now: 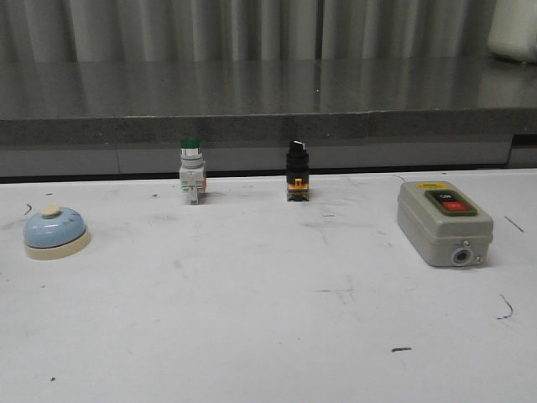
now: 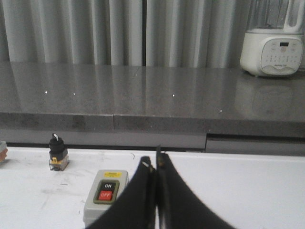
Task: Place and press bell with both arms
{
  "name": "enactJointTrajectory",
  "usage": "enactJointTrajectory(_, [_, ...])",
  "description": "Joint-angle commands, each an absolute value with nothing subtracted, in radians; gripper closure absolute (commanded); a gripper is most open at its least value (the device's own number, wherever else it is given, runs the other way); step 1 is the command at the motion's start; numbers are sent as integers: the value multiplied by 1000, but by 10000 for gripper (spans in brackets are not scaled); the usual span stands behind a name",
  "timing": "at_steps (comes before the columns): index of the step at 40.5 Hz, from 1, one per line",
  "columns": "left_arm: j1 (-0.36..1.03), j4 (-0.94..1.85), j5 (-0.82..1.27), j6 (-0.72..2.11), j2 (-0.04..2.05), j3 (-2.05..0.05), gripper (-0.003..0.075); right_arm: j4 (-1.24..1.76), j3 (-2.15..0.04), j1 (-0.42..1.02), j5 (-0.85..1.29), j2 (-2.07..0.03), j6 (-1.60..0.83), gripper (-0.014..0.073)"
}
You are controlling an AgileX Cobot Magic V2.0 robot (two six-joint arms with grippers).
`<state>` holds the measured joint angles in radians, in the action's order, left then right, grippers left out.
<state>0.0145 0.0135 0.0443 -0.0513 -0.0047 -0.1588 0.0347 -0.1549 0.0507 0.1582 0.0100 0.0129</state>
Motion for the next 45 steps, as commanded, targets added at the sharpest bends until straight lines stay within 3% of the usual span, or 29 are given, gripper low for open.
enactJointTrajectory(1, [26, 27, 62, -60, -1, -305, 740, 24, -279, 44, 174, -14, 0, 662])
enactJointTrajectory(18, [26, 22, 483, -60, 335, -654, 740, 22, -576, 44, 418, -313, 0, 662])
enactJointTrajectory(41, [26, 22, 581, -60, 567, -649, 740, 22, -576, 44, 454, -525, 0, 659])
enactJointTrajectory(45, [26, 22, 573, -60, 581, -649, 733, 22, -576, 44, 454, -537, 0, 596])
